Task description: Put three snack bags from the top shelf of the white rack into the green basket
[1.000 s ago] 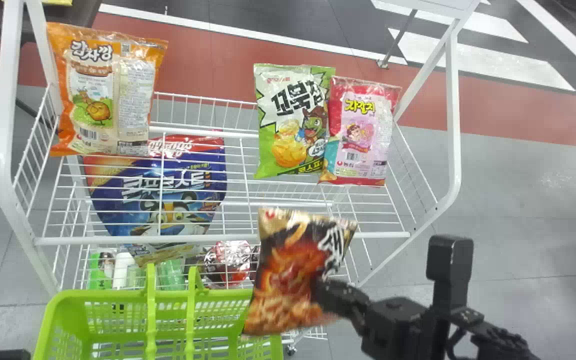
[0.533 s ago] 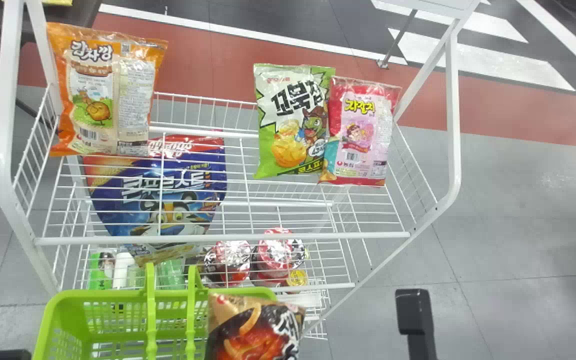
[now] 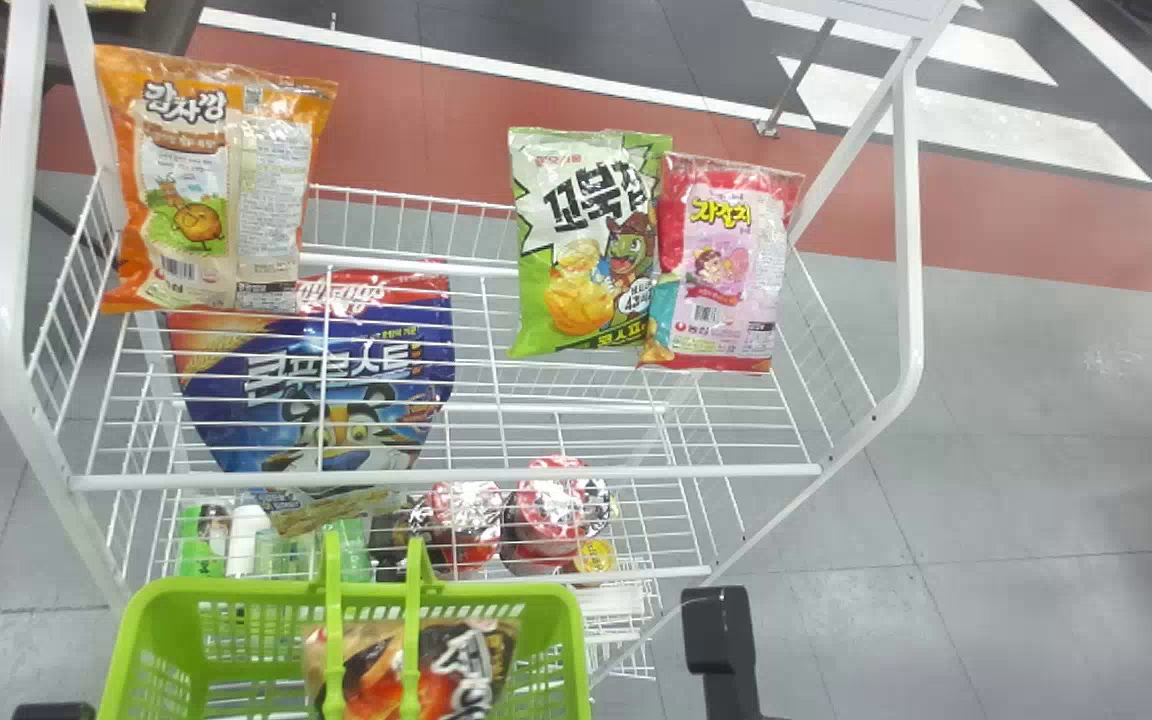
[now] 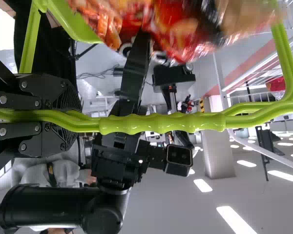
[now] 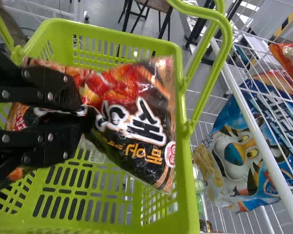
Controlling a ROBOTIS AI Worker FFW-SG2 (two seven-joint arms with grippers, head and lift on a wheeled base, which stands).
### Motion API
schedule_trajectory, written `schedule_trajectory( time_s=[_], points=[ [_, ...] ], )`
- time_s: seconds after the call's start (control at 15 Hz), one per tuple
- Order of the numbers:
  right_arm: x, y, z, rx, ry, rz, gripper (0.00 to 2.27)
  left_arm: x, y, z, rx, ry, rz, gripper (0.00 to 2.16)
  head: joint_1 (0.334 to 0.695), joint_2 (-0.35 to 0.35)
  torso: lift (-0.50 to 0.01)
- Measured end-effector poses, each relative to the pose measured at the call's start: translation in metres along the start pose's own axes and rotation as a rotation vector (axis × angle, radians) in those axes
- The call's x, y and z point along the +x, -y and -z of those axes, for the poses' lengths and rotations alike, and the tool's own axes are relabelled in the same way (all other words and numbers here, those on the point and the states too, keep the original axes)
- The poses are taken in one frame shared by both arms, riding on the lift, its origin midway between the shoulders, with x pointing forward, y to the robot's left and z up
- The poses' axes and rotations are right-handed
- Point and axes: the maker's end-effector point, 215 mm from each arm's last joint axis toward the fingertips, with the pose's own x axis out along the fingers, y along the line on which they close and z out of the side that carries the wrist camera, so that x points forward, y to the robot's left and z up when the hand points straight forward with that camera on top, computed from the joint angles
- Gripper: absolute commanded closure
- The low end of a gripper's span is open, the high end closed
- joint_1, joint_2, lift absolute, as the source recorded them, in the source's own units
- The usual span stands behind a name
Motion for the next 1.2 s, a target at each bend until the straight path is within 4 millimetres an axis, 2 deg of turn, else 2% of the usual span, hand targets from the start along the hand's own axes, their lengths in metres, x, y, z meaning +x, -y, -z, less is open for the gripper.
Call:
schedule_trajectory(
  time_s=[0.33, 0.47, 0.53, 0.67, 0.73, 0.93, 1.0, 1.2],
  points=[
    [-0.008, 0.003, 0.0, 0.0, -0.002, 0.01, 0.05, -0.001, -0.001, -0.001, 0.003, 0.002, -0.004, 2.15, 0.695, -0.35, 0.0],
    [-0.015, 0.012, -0.015, -0.017, 0.049, 0.039, 0.05, 0.0, -0.001, -0.002, 0.005, 0.001, -0.004, 2.15, 0.695, -0.35, 0.0],
    [-0.02, 0.02, -0.031, -0.043, 0.098, 0.066, 0.05, 0.0, 0.0, -0.002, 0.005, 0.001, -0.003, 2.15, 0.695, -0.35, 0.0],
    [-0.033, 0.038, -0.081, -0.144, 0.24, 0.156, 0.05, 0.0, 0.0, -0.001, 0.005, 0.0, -0.003, 2.15, 0.695, -0.35, 0.0],
    [-0.04, 0.044, -0.114, -0.216, 0.331, 0.204, 0.06, 0.0, -0.001, -0.001, 0.004, 0.0, -0.002, 2.15, 0.695, -0.35, 0.0],
    [-0.067, 0.038, -0.213, -0.411, 0.63, 0.247, 0.09, 0.002, -0.003, 0.001, -0.002, -0.006, -0.008, 2.15, 0.695, -0.35, 0.0],
    [-0.075, 0.036, -0.241, -0.45, 0.713, 0.262, 0.09, 0.003, -0.003, 0.003, -0.002, -0.01, -0.008, 2.15, 0.695, -0.35, 0.0],
    [-0.075, 0.048, -0.304, -0.524, 0.826, 0.324, 0.09, 0.004, -0.004, 0.004, -0.007, -0.013, -0.005, 2.15, 0.695, -0.35, 0.0]
  ],
)
